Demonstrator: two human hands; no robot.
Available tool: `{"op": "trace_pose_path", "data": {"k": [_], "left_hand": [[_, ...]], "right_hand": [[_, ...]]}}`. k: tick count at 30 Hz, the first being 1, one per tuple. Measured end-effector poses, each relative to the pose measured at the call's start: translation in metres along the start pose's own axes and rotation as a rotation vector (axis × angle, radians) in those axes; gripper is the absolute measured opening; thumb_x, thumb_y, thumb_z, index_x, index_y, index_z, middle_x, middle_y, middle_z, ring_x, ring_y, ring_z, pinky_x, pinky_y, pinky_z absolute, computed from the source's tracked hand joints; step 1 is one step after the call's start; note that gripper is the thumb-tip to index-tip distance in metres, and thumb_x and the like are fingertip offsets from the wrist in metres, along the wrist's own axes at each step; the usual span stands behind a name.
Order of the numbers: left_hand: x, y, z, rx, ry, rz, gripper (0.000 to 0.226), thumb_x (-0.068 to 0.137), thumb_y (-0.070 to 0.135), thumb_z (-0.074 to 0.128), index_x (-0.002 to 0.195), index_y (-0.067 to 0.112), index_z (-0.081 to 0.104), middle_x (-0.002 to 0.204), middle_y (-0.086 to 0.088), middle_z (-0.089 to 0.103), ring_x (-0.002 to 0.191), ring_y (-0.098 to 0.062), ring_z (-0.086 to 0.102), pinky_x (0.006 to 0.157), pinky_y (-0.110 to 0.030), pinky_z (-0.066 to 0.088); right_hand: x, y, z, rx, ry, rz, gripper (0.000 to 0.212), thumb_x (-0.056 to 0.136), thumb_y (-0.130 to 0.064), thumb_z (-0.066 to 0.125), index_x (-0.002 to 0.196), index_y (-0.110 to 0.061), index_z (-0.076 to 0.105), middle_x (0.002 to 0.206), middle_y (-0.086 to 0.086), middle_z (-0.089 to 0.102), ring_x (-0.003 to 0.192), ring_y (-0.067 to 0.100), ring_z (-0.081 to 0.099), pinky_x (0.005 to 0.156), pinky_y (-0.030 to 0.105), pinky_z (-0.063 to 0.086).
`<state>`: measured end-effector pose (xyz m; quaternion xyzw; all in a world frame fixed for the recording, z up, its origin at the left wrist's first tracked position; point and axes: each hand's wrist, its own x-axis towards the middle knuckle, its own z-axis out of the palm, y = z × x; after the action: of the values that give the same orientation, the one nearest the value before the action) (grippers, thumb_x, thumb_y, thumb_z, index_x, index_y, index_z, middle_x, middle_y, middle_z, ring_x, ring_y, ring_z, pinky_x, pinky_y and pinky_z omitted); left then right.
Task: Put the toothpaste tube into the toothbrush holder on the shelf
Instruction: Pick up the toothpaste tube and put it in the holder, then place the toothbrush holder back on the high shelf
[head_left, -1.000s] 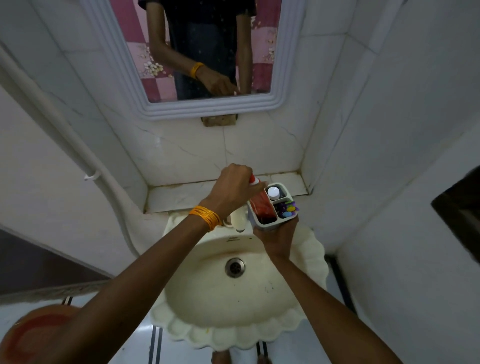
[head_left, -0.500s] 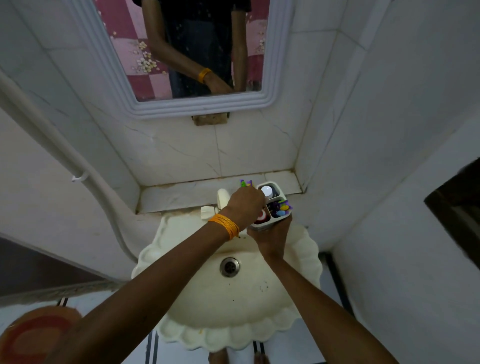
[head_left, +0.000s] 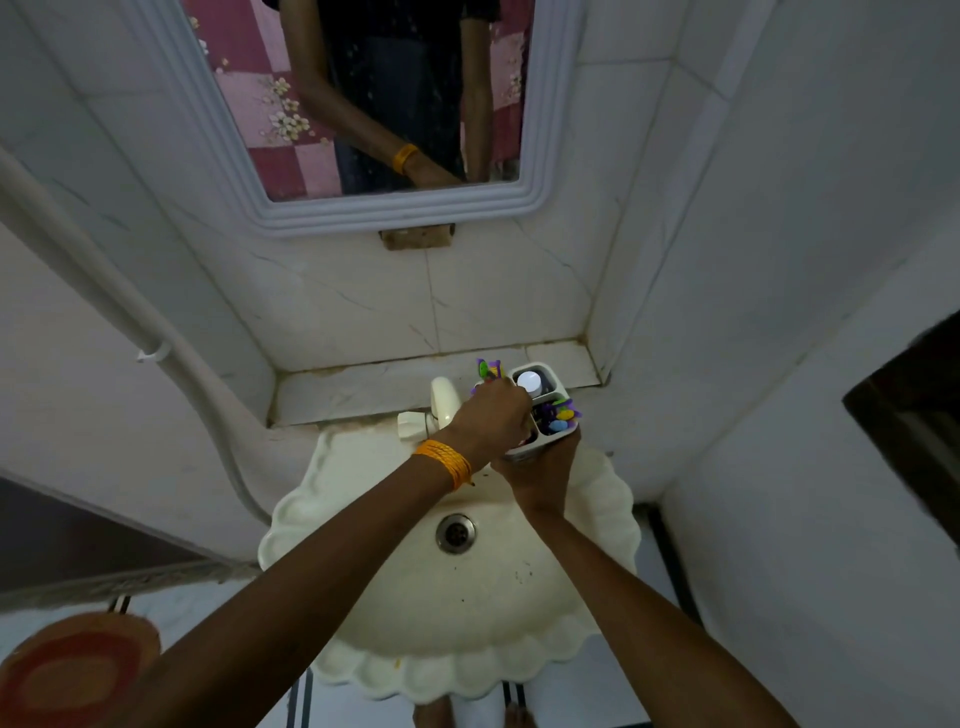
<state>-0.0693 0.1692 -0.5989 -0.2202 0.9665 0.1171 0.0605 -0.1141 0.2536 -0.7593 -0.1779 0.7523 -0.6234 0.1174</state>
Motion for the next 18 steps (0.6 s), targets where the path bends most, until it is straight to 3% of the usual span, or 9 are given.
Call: {"op": "trace_pose_path", "data": {"k": [4,6,9,11,15,18], "left_hand": [[0.001,0.0,0.0,-0.022,0.001,-0.001,0.026,0.086,0.02,0.068,0.102,-0.001,0.07,0.108,-0.023,0.07,0.101,-0.038,0.065,0.081,-0.038,0.05],[-0.002,0.003,0.0,-0.011,0.026,0.008,0.024,0.088,0.021,0.065,0.1,0.0,0.07,0.106,-0.023,0.07,0.098,-0.037,0.067,0.076,-0.036,0.048],[-0.011,0.002,-0.007,-0.041,0.142,0.04,0.018,0.092,0.028,0.06,0.09,0.01,0.065,0.099,-0.018,0.071,0.092,-0.036,0.067,0.071,-0.035,0.047],[-0.017,-0.01,-0.018,-0.113,0.296,0.038,0.024,0.093,0.035,0.058,0.093,0.012,0.066,0.097,-0.012,0.07,0.089,-0.032,0.065,0.068,-0.032,0.044],[-0.023,-0.05,-0.056,-0.172,0.552,-0.018,0.026,0.095,0.04,0.055,0.102,0.018,0.067,0.1,-0.005,0.068,0.092,-0.027,0.063,0.072,-0.034,0.049],[-0.024,-0.078,-0.094,-0.164,0.691,-0.073,0.028,0.097,0.041,0.054,0.105,0.017,0.067,0.103,-0.007,0.07,0.095,-0.027,0.064,0.076,-0.036,0.051]], "right_hand": [[0.001,0.002,0.0,-0.01,-0.01,-0.011,0.125,0.043,-0.027,0.101,0.148,-0.01,0.035,0.143,0.01,0.055,0.132,0.023,0.061,0.111,0.045,0.055],[0.002,0.0,-0.001,-0.027,-0.017,-0.035,0.117,0.043,-0.021,0.103,0.141,-0.015,0.04,0.138,0.003,0.057,0.127,0.018,0.062,0.108,0.03,0.055],[0.002,-0.014,-0.006,-0.04,-0.016,-0.045,0.109,0.043,-0.012,0.104,0.13,-0.027,0.039,0.118,-0.015,0.056,0.113,0.01,0.065,0.089,-0.001,0.046],[0.003,-0.028,-0.011,0.0,-0.023,-0.029,0.103,0.045,-0.009,0.104,0.128,-0.024,0.044,0.114,-0.014,0.061,0.106,-0.007,0.066,0.083,-0.002,0.046],[0.013,-0.06,-0.021,0.046,-0.009,-0.059,0.093,0.045,-0.005,0.102,0.127,-0.019,0.06,0.119,-0.006,0.075,0.109,-0.001,0.072,0.084,0.005,0.053],[0.028,-0.098,-0.027,0.075,0.04,-0.089,0.091,0.047,-0.012,0.102,0.123,-0.033,0.059,0.116,-0.015,0.071,0.105,-0.008,0.07,0.085,0.001,0.049]]}}
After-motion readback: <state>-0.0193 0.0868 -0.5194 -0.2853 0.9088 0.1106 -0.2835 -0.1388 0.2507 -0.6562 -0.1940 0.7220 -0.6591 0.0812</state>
